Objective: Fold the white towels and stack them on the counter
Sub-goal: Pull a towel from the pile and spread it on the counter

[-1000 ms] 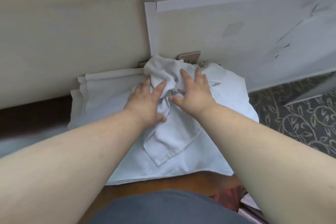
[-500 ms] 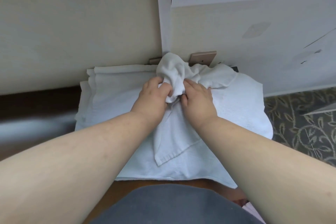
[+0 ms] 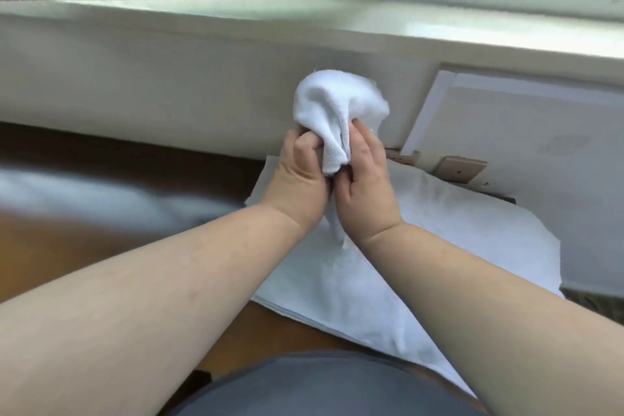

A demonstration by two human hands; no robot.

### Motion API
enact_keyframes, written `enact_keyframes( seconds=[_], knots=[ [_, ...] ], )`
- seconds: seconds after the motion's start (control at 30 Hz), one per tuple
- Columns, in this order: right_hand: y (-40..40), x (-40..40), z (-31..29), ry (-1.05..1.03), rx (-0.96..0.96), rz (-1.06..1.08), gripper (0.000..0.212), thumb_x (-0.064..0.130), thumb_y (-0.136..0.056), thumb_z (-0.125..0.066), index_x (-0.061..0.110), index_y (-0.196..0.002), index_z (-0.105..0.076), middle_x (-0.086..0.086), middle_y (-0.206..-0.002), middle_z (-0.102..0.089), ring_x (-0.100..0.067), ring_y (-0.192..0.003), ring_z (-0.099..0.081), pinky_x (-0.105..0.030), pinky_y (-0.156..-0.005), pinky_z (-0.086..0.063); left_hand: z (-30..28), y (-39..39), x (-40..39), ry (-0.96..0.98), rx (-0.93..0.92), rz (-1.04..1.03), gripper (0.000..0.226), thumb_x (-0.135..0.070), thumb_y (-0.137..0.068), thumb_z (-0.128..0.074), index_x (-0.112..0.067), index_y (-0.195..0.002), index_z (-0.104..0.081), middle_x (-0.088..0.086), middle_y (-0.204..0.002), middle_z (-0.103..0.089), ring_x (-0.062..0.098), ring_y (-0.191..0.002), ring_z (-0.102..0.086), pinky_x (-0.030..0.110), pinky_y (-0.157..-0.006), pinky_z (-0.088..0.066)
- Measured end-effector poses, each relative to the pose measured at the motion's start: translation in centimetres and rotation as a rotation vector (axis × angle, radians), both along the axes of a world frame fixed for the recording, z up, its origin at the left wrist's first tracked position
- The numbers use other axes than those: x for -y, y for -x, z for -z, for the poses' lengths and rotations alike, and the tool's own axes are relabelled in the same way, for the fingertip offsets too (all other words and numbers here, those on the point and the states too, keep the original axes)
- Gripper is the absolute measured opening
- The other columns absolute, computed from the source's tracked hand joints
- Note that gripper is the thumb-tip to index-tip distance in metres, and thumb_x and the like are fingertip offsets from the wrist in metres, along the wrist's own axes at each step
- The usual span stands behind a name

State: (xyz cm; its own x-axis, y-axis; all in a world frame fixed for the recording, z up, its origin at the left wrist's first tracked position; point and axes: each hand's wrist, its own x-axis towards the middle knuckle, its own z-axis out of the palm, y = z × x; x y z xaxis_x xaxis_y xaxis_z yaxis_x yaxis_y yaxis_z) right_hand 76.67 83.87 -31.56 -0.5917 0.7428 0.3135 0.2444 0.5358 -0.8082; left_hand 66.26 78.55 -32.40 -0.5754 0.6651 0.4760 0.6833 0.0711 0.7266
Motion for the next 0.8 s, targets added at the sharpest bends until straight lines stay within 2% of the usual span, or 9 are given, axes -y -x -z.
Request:
enact_keyframes(
  seconds=[0.07, 0.1, 0.23, 0.37, 0.43, 0.53, 0.6, 0.67, 0.8],
  knots=[
    [2.2, 2.3, -1.1, 0.001, -0.028, -0.060, 0.053, 0.009, -0.095, -0.048, 0.009, -0.148, -0.039, -0.014, -0.153, -0.032, -0.014, -0.142, -0.025, -0.015, -0.115, -0.015, -1.2, 1.9, 2.9, -0.054, -0.007, -0.060, 0.042, -0.007, -0.087, -0.068, -0.031, -0.103, -0.038, -0.020, -0.093, -0.039, -0.004, -0.091, -0.046, 0.010, -0.076, -0.040],
    [3.3, 3.6, -1.5, 0.015, -0.035, -0.091, 0.053, 0.008, -0.095, -0.048, 0.010, -0.148, -0.039, -0.013, -0.154, -0.032, -0.012, -0.143, -0.024, -0.016, -0.116, -0.015, -1.8, 2.8, 4.6, -0.071, -0.050, -0.085, 0.049, -0.006, -0.085, -0.070, -0.034, -0.107, -0.036, -0.020, -0.101, -0.040, -0.004, -0.094, -0.046, 0.009, -0.080, -0.038],
    [8.3, 9.3, -3.5, 0.038, -0.064, -0.217, 0.056, 0.009, -0.095, -0.047, 0.020, -0.149, -0.038, -0.004, -0.155, -0.031, 0.014, -0.135, -0.016, -0.008, -0.111, -0.014, -3.2, 6.7, 11.7, -0.083, -0.152, -0.164, 0.057, -0.016, -0.081, -0.069, -0.022, -0.122, -0.029, 0.012, -0.121, -0.048, 0.018, -0.107, -0.049, 0.024, -0.090, -0.042],
    [14.0, 15.6, -4.8, 0.000, -0.091, -0.309, 0.055, 0.011, -0.095, -0.047, 0.024, -0.147, -0.040, -0.003, -0.153, -0.034, 0.024, -0.130, -0.014, -0.001, -0.105, -0.013, -4.5, 11.7, 18.9, -0.107, -0.196, -0.259, 0.061, -0.015, -0.079, -0.071, -0.022, -0.123, -0.029, 0.004, -0.122, -0.041, 0.010, -0.109, -0.043, 0.017, -0.093, -0.037],
    [16.7, 19.3, -5.3, -0.010, -0.099, -0.350, 0.054, 0.009, -0.095, -0.048, 0.024, -0.147, -0.041, -0.001, -0.152, -0.035, 0.024, -0.130, -0.016, -0.001, -0.105, -0.015, -5.0, 14.1, 23.1, -0.086, -0.191, -0.290, 0.059, -0.020, -0.080, -0.069, -0.026, -0.122, -0.029, -0.001, -0.124, -0.038, 0.010, -0.111, -0.042, 0.014, -0.092, -0.036],
    [21.0, 25.2, -5.9, 0.006, -0.090, -0.408, 0.053, 0.013, -0.095, -0.047, 0.029, -0.146, -0.041, 0.008, -0.151, -0.037, 0.016, -0.134, -0.021, -0.008, -0.109, -0.020, -5.7, 18.0, 29.7, -0.043, -0.139, -0.329, 0.048, -0.029, -0.083, -0.063, -0.037, -0.117, -0.030, -0.019, -0.121, -0.028, -0.001, -0.110, -0.037, 0.002, -0.089, -0.028],
    [24.0, 29.3, -6.5, 0.018, -0.085, -0.428, 0.053, 0.017, -0.096, -0.046, 0.032, -0.146, -0.040, 0.010, -0.151, -0.037, 0.013, -0.135, -0.022, -0.012, -0.112, -0.022, -6.3, 21.0, 33.9, -0.037, -0.126, -0.348, 0.048, -0.026, -0.086, -0.065, -0.040, -0.117, -0.030, -0.022, -0.120, -0.028, -0.003, -0.111, -0.038, 0.005, -0.090, -0.032],
    [27.0, 33.2, -7.2, 0.008, -0.103, -0.445, 0.050, 0.016, -0.096, -0.046, 0.032, -0.144, -0.043, 0.012, -0.147, -0.041, 0.011, -0.134, -0.024, -0.013, -0.111, -0.023, -7.0, 23.8, 38.0, -0.022, -0.150, -0.367, 0.045, -0.028, -0.087, -0.064, -0.039, -0.117, -0.033, -0.019, -0.123, -0.030, 0.002, -0.113, -0.040, 0.014, -0.092, -0.038],
    [32.1, 40.2, -8.5, -0.017, -0.174, -0.500, 0.046, 0.011, -0.094, -0.047, 0.029, -0.136, -0.050, 0.015, -0.135, -0.048, 0.016, -0.125, -0.028, -0.001, -0.101, -0.021, -8.1, 28.1, 45.3, -0.006, -0.184, -0.422, 0.046, -0.031, -0.086, -0.060, -0.036, -0.121, -0.031, -0.009, -0.125, -0.034, 0.013, -0.112, -0.045, 0.020, -0.088, -0.035]
  ],
)
